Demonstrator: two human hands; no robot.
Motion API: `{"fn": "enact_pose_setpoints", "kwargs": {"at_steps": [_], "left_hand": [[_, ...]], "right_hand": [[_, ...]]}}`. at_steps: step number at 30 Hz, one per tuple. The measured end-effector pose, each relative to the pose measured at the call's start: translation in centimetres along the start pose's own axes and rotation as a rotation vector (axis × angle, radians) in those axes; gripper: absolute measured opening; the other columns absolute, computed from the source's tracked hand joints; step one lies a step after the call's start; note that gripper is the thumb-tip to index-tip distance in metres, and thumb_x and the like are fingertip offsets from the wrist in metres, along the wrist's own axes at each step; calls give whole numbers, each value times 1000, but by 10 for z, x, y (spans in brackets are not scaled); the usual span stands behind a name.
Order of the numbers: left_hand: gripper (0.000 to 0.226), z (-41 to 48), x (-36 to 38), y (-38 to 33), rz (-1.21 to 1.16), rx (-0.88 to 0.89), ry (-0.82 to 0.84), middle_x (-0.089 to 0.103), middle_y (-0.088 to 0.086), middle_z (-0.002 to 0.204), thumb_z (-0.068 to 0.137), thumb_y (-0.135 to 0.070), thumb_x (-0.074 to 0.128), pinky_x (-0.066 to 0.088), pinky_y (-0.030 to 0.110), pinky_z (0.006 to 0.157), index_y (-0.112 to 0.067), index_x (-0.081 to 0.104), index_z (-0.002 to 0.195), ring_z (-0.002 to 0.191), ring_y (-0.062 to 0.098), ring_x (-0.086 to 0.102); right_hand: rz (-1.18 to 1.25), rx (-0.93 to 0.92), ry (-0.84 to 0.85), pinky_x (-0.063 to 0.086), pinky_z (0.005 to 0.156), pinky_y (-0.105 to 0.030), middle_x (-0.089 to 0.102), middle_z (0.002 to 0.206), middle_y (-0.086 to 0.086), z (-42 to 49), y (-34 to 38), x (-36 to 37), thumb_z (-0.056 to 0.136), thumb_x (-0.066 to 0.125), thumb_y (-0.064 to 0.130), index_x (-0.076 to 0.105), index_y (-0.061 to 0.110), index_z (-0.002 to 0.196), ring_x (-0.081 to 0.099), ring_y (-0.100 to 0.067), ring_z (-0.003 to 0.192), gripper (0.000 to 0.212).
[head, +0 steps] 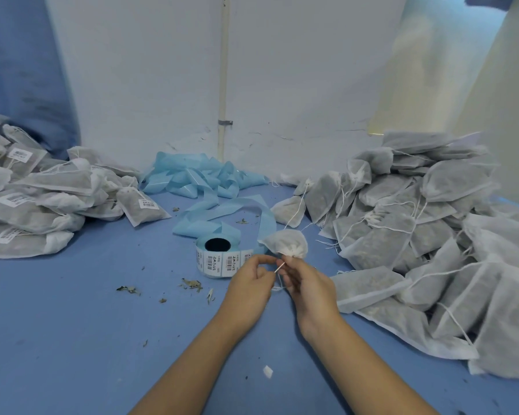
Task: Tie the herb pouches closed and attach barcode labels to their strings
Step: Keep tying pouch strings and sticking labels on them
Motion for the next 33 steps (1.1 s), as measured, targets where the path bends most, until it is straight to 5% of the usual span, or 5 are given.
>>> {"fn": "enact_pose_setpoints", "kwargs": {"at_steps": [7, 12, 23, 29, 33], "left_hand": [[12, -6, -27, -17, 489, 236, -201, 55, -12, 75, 97, -23, 50, 40, 24, 66, -22, 58, 88, 71, 4, 51], [19, -11, -39, -27, 693, 265, -297, 50, -8, 99, 99, -29, 44, 46, 32, 69, -18, 59, 99, 80, 12, 53], [19, -24, -11, -49, 773, 495, -191, 44, -15, 143, 97, -25, 49, 36, 22, 61, -18, 65, 104, 102, 9, 59], [19, -22, -12, -52, 761, 505, -183, 6, -40, 145, 98, -20, 48, 39, 20, 54, -22, 65, 106, 87, 3, 59], [25, -18, -8, -46, 622, 507, -98, 22, -33, 144, 99, -16, 45, 35, 2, 78, -16, 61, 117, 111, -12, 45]], "right_hand": [[-112, -11, 180, 46, 65, -15, 74, 81, 2, 1, 5, 10, 95, 54, 15, 67, 8, 101, 63, -7, 71, 15], [-657, -355, 121, 37, 58, -13, 57, 58, 12, -3, 27, 12, 94, 57, 14, 64, 16, 78, 46, -1, 55, 17], [-1511, -833, 83, 39, 88, -32, 56, 123, 6, -29, 39, 41, 98, 41, 16, 56, 19, 118, 48, -18, 109, 26], [-1588, -948, 158, 36, 101, -32, 30, 154, 9, -43, 32, 54, 84, 49, 2, 41, 16, 143, 31, -17, 135, 61], [-1416, -998, 174, 34, 103, -24, 43, 146, 8, -46, 38, 53, 84, 51, -2, 48, 15, 138, 38, -13, 128, 56]]}}
Point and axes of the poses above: each hand's wrist, its own z-axis towards the middle knuckle, its own x-axis out of the palm, y = z × x, the point moved 10 cm from there along z, towards the middle knuckle
